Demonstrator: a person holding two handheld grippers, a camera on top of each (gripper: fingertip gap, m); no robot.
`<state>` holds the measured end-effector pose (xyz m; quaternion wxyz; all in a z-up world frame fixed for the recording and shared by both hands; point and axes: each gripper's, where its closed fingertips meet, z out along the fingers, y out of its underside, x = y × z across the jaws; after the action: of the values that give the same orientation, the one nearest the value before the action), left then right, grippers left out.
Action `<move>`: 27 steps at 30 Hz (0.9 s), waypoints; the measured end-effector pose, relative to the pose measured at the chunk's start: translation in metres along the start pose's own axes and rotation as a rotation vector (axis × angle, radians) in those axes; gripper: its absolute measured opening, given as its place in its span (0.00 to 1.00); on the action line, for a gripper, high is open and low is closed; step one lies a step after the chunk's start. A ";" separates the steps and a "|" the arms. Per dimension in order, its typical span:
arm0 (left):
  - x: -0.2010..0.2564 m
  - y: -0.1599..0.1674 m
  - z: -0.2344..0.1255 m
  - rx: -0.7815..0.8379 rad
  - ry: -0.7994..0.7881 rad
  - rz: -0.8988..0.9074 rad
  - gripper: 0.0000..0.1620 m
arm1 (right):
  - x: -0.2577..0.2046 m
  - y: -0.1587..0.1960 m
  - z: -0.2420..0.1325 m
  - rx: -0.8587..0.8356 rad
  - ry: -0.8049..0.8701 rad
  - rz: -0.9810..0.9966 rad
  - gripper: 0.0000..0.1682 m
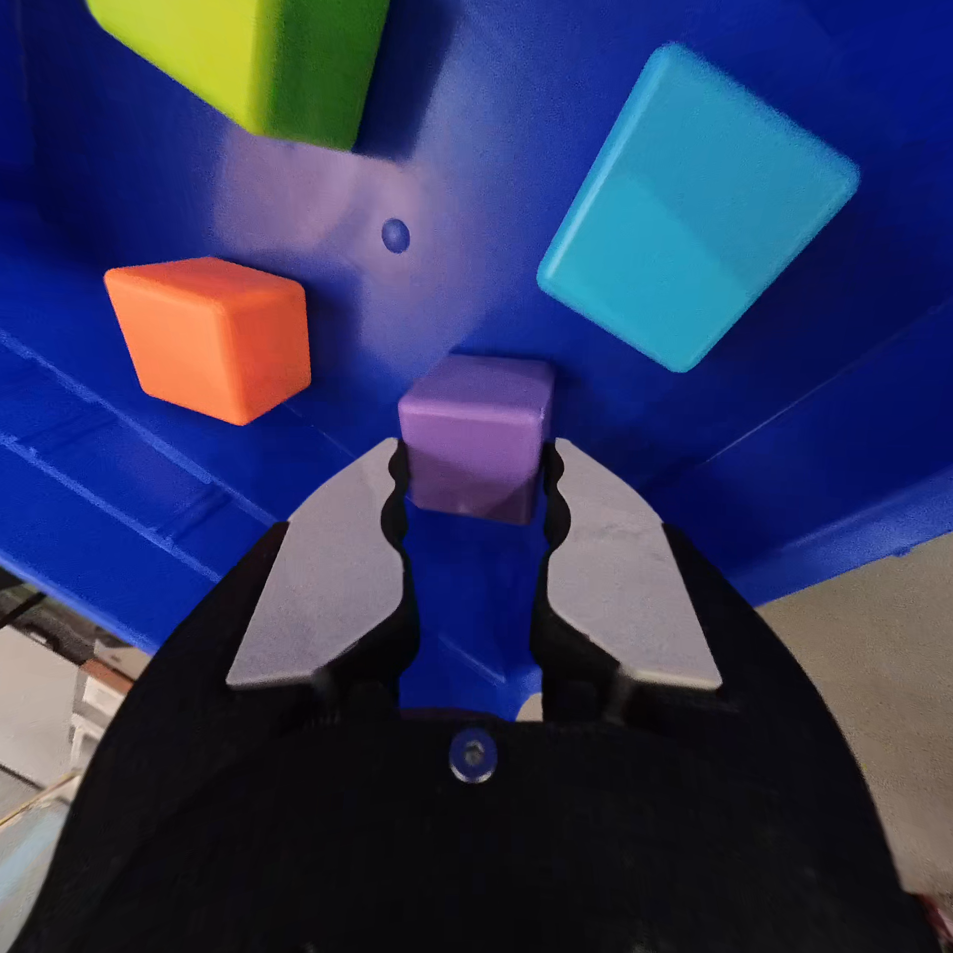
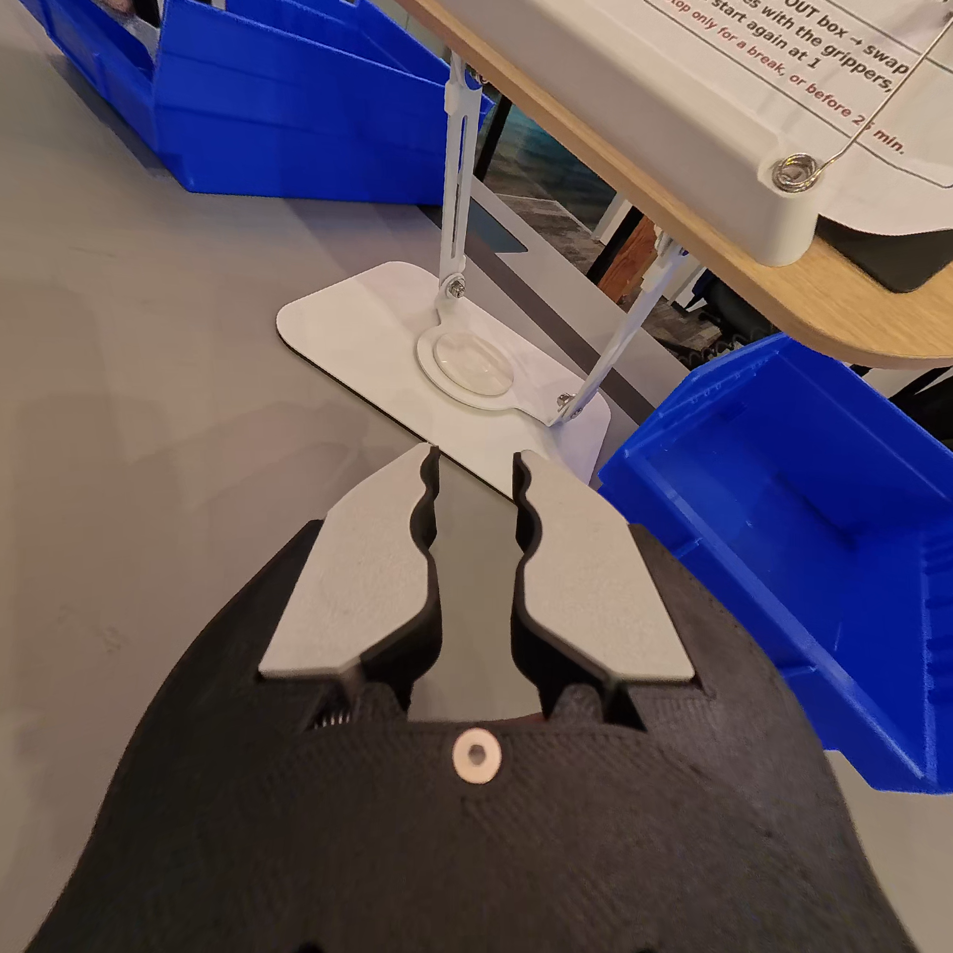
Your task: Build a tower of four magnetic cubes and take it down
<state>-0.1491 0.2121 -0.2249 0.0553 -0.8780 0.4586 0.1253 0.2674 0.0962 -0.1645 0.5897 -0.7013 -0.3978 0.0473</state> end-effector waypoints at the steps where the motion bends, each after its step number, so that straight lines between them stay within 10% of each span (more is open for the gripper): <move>1: 0.000 -0.004 -0.001 0.039 -0.001 -0.004 0.31 | 0.000 0.000 0.000 0.000 0.000 -0.001 0.16; 12: 0.014 -0.018 -0.105 0.396 -0.057 0.015 0.31 | 0.000 -0.002 0.000 0.013 -0.011 0.025 0.16; 20: 0.118 -0.056 -0.182 0.608 -0.022 0.198 0.31 | 0.011 -0.001 -0.004 0.021 0.007 0.051 0.16; 27: 0.253 -0.105 -0.168 0.534 0.087 0.499 0.31 | 0.028 0.014 -0.009 0.007 0.017 0.062 0.15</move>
<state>0.1038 0.0364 -0.1331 0.2306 -0.6982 0.6773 -0.0264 0.2980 0.1068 -0.1626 0.5938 -0.7116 -0.3705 0.0609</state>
